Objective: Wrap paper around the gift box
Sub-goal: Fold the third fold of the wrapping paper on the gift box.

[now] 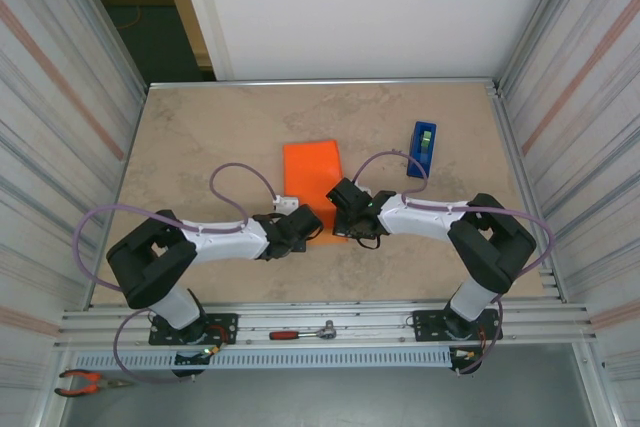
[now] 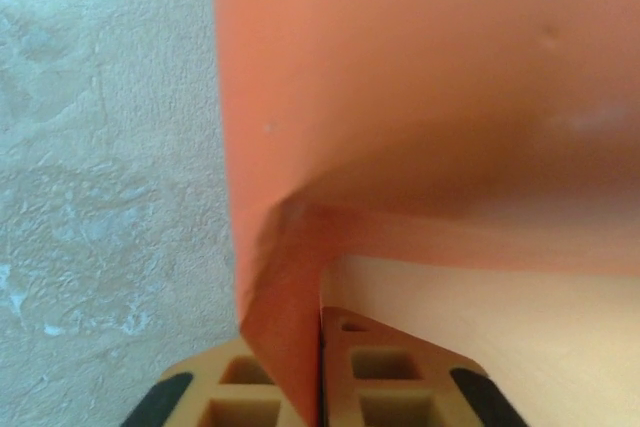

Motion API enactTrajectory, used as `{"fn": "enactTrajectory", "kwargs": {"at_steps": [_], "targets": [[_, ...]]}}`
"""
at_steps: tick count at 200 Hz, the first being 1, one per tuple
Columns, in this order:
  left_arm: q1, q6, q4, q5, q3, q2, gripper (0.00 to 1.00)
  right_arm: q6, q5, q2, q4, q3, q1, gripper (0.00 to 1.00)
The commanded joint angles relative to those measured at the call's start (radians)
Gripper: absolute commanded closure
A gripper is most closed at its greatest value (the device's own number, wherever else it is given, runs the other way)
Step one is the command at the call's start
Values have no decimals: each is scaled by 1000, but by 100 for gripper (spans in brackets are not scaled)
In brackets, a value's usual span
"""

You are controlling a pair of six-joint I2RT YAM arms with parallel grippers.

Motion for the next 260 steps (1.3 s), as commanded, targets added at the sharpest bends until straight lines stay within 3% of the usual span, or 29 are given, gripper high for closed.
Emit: {"fn": "enactTrajectory", "kwargs": {"at_steps": [1,25,43,56,92,121,131,149,179,225,260], "targets": [[-9,10,-21,27,13,4,100,19,32,-33,-32,-9,-2,100],[-16,8,-17,28,15,-19,100,10,30,-36,-42,-5,-16,100],[-17,5,-33,23,14,-53,76,1,28,-44,-52,-3,-24,100],[-17,12,-41,22,7,-95,66,-5,31,-51,-59,-4,-28,100],[-7,88,-79,20,6,-225,56,-24,32,-65,-74,-10,-50,100],[48,204,-50,89,19,-275,48,-48,8,-77,-75,-13,-69,100],[64,259,-33,115,30,-275,45,-54,-1,-90,-87,-12,-69,90],[89,364,-19,160,63,-262,40,-53,-16,-144,-110,-32,-68,61],[112,533,-39,201,156,-202,37,-39,-8,-294,-152,-88,-82,39],[101,733,-48,172,253,-108,35,-37,-100,-481,-131,-220,-254,32],[58,853,-28,125,253,-75,35,-97,-208,-502,-110,-237,-337,31]]}}
